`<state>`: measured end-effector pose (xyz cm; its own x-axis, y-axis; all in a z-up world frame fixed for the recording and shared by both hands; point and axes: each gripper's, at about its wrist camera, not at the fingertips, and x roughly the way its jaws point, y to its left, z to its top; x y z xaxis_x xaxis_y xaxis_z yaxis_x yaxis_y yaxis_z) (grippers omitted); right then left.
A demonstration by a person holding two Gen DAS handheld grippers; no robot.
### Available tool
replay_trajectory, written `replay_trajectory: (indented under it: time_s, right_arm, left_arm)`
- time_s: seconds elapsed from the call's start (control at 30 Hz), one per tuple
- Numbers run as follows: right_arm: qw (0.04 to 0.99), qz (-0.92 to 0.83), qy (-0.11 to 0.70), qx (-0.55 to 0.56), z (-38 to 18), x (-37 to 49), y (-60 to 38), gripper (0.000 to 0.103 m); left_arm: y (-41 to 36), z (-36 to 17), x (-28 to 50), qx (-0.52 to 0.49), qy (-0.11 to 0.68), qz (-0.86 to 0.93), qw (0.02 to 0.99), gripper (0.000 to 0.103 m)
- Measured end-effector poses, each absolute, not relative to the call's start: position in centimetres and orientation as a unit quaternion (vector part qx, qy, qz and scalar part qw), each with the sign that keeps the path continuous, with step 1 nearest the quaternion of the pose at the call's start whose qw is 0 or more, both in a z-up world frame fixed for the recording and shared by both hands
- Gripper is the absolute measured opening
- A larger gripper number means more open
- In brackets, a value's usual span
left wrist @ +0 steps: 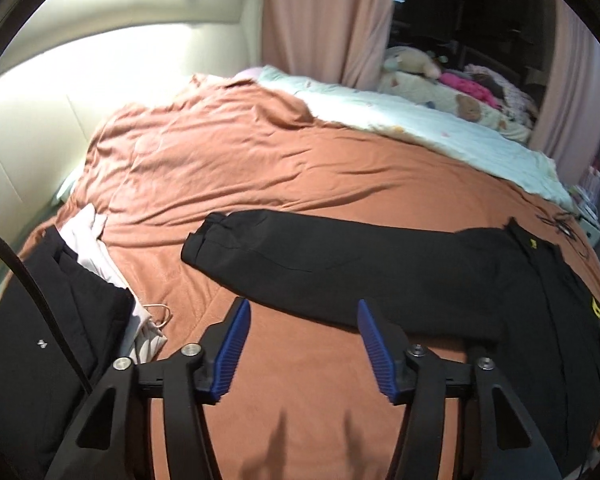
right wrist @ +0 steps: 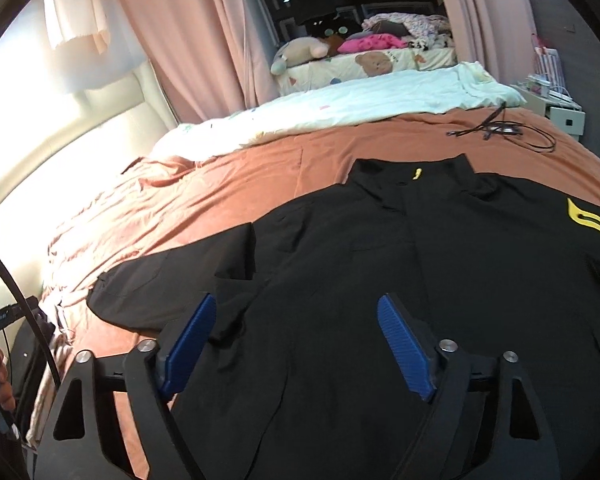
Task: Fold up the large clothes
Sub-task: 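Move the left tool to the black shirt's sleeve and open it, then grasp the sleeve with the left tool and lift it across the shirt body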
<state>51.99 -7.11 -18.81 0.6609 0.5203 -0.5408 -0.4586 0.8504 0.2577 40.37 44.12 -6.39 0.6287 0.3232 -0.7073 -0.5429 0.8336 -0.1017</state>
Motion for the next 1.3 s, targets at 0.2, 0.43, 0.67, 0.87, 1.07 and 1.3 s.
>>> replay_trajectory:
  time_s: [0.2,0.43,0.67,0.87,1.07,1.3]
  right_arm:
    - [0.899,0.275,0.338,0.032,-19.6,56.3,-4.3,0.07]
    - [0.889,0.283,0.36,0.021,-20.1,60.4,-0.4,0.065]
    - [0.875,0.297,0.381,0.032,-21.7,63.1,2.0,0.049]
    - [0.857,0.305,0.412,0.048,-23.4,64.9,2.3,0.04]
    - [0.834,0.301,0.456,0.075,-26.0,66.0,3.3,0.039]
    - [0.818,0.32,0.476,0.054,-26.4,66.7,5.1,0.039]
  left_arm:
    - [48.8,-9.8,43.2,-0.182,0.372,0.263,0.871,0.053]
    - [53.4,-14.9,46.0,-0.235,0.397,0.286,0.84,0.053]
    - [57.0,-20.3,48.9,-0.275,0.431,0.317,0.799,0.053]
    - [57.4,-20.4,50.2,-0.253,0.421,0.318,0.811,0.009]
    - [57.0,-15.4,49.3,-0.248,0.363,0.301,0.846,0.002]
    - [52.5,-4.9,49.7,-0.192,0.314,0.263,0.892,0.002]
